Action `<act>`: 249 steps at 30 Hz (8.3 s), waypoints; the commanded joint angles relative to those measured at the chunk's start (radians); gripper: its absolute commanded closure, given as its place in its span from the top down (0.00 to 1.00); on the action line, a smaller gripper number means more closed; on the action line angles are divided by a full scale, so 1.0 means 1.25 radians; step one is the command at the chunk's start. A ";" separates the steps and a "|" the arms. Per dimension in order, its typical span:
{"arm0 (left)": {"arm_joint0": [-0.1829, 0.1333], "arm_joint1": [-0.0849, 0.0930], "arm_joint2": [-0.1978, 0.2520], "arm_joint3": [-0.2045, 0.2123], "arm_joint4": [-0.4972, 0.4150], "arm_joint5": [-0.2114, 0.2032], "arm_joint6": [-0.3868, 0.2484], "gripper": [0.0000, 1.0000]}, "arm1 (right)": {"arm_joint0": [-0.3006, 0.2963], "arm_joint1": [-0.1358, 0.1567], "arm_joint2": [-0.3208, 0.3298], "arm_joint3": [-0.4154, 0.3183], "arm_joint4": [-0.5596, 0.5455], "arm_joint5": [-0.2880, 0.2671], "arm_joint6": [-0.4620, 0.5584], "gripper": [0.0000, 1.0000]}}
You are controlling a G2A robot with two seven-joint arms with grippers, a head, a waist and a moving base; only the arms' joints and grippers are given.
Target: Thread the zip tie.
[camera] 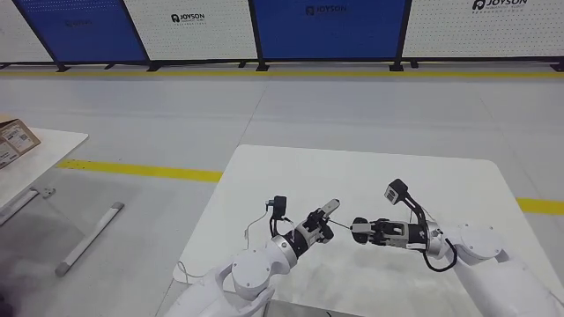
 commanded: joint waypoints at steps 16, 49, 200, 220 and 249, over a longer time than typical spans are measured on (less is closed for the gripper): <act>-0.008 -0.010 0.026 0.027 0.028 0.011 -0.001 1.00 | -0.016 0.001 0.007 -0.026 -0.031 0.043 -0.049 0.00; 0.025 -0.009 -0.036 0.032 0.028 -0.108 -0.101 0.21 | -0.016 0.001 0.007 -0.026 -0.031 0.043 -0.049 0.00; 0.201 -0.001 -0.306 -0.200 0.066 -0.102 -0.228 0.00 | -0.154 0.040 0.170 -0.147 -0.017 -0.002 -0.106 1.00; 0.197 -0.005 -0.260 -0.121 0.046 0.022 -0.254 0.00 | -0.154 0.040 0.170 -0.147 -0.017 -0.002 -0.106 1.00; 0.218 -0.016 -0.377 -0.242 -0.194 -0.172 -0.202 0.00 | -0.154 0.040 0.170 -0.147 -0.017 -0.002 -0.106 1.00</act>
